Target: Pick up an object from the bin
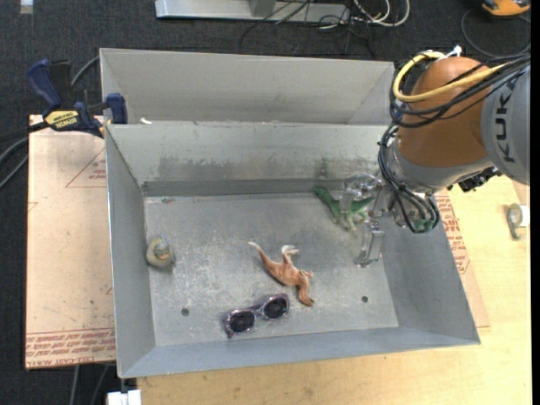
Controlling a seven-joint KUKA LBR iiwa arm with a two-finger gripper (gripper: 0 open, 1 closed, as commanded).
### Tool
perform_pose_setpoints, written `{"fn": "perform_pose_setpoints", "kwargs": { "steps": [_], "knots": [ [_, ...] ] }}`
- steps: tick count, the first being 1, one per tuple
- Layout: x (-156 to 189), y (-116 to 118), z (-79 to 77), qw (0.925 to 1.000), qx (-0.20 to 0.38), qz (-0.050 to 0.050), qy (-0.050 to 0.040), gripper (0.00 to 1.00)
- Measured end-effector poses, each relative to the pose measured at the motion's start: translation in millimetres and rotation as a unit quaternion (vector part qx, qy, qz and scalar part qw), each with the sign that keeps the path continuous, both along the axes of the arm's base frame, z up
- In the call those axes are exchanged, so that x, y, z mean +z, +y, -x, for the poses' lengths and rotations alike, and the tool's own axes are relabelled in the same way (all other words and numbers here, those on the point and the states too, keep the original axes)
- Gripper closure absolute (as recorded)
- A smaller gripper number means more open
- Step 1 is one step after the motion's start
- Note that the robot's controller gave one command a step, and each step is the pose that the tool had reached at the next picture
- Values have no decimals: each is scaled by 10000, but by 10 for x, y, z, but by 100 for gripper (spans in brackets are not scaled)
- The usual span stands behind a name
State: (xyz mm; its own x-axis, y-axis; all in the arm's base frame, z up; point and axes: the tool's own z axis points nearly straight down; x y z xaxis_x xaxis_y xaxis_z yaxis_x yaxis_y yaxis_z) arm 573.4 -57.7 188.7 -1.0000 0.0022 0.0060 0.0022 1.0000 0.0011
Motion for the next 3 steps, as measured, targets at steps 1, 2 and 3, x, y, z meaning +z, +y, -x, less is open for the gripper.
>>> {"fn": "perform_pose_setpoints", "kwargs": {
  "steps": [1,2,3],
  "knots": [
    [47,4,-14,10000,12,3,-37,0],
    [-875,495,79,9995,322,-18,34,0],
    [-743,491,-79,9990,443,1,-54,0]
  ]
}}
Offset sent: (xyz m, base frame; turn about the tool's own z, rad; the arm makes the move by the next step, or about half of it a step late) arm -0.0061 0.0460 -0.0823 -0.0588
